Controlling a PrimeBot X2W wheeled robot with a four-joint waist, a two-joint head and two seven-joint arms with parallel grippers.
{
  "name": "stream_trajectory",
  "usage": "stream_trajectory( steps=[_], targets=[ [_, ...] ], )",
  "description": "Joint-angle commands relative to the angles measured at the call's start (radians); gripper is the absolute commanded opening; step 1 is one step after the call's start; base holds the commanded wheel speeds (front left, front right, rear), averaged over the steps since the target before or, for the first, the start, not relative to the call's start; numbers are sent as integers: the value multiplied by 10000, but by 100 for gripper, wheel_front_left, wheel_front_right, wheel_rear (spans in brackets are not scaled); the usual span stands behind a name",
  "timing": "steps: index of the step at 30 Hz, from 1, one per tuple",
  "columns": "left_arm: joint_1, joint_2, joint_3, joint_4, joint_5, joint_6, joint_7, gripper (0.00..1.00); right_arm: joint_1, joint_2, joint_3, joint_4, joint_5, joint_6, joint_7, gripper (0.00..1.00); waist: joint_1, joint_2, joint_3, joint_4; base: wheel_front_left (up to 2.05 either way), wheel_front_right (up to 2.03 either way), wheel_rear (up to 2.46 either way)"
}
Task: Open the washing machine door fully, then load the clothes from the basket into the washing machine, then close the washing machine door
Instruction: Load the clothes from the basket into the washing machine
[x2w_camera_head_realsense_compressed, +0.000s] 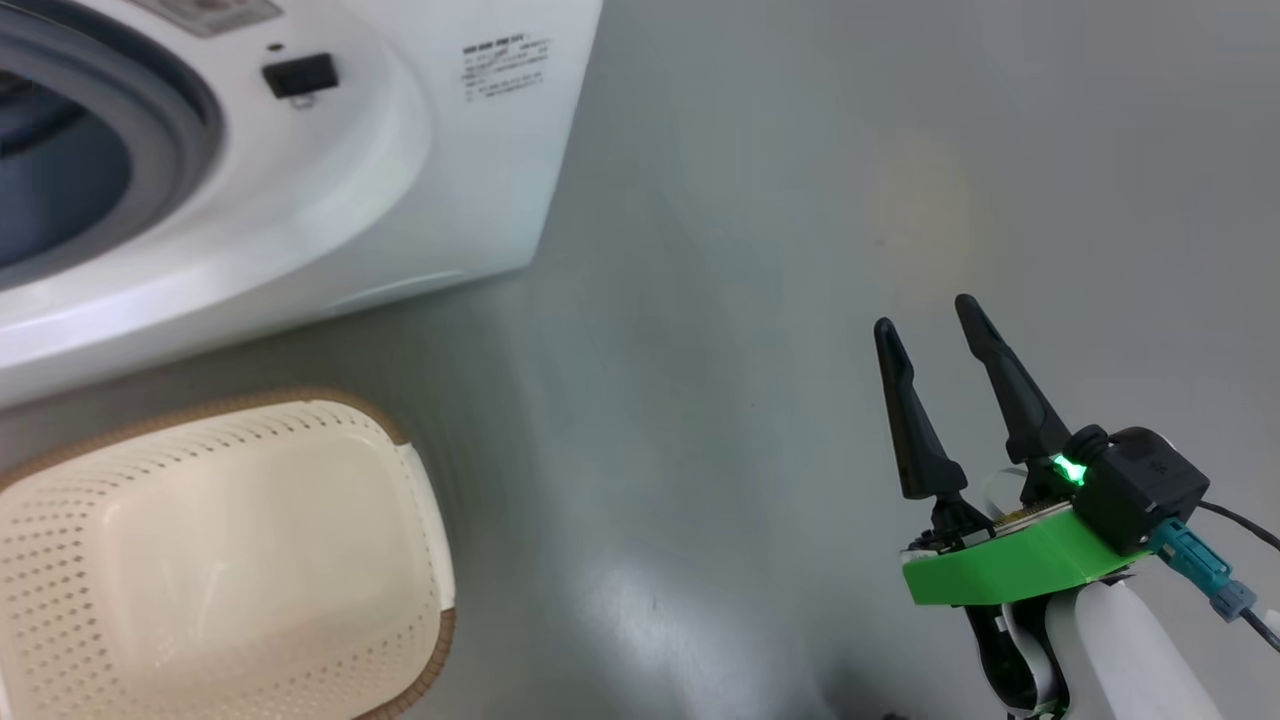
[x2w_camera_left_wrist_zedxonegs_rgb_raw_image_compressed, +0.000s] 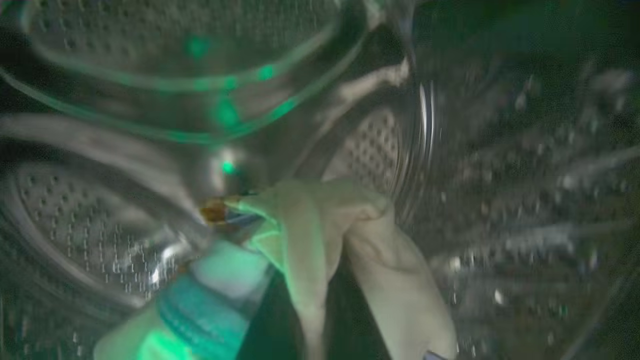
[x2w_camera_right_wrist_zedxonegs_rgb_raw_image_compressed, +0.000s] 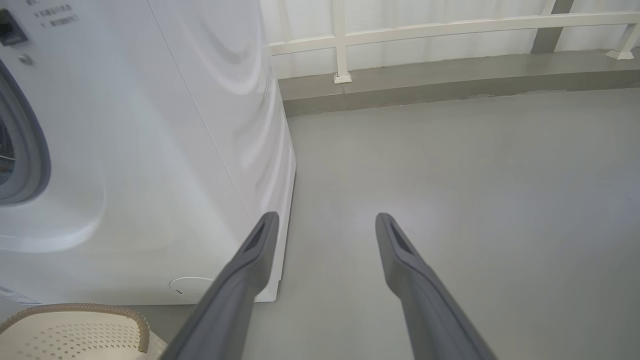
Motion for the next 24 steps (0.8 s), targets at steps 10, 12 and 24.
stream_trajectory(
  steps=[10, 12, 24],
  targets=[
    [1124, -294, 2787, -1121, 1928, -21, -107, 27, 78, -12, 321, -189, -1, 75, -80, 100, -1, 0, 405, -88, 0, 0, 0],
    [1084, -316, 2402, -551, 1841, -21, -107, 86, 62, -12, 322, -132, -15, 75, -80, 100, -1, 0, 347, -51, 0, 0, 0],
    [390, -570, 504, 2081, 847, -21, 1575, 100, 50, -12, 391, 113, -34, 75, -80, 100, -1, 0, -11, -23, 0, 0, 0]
  ],
)
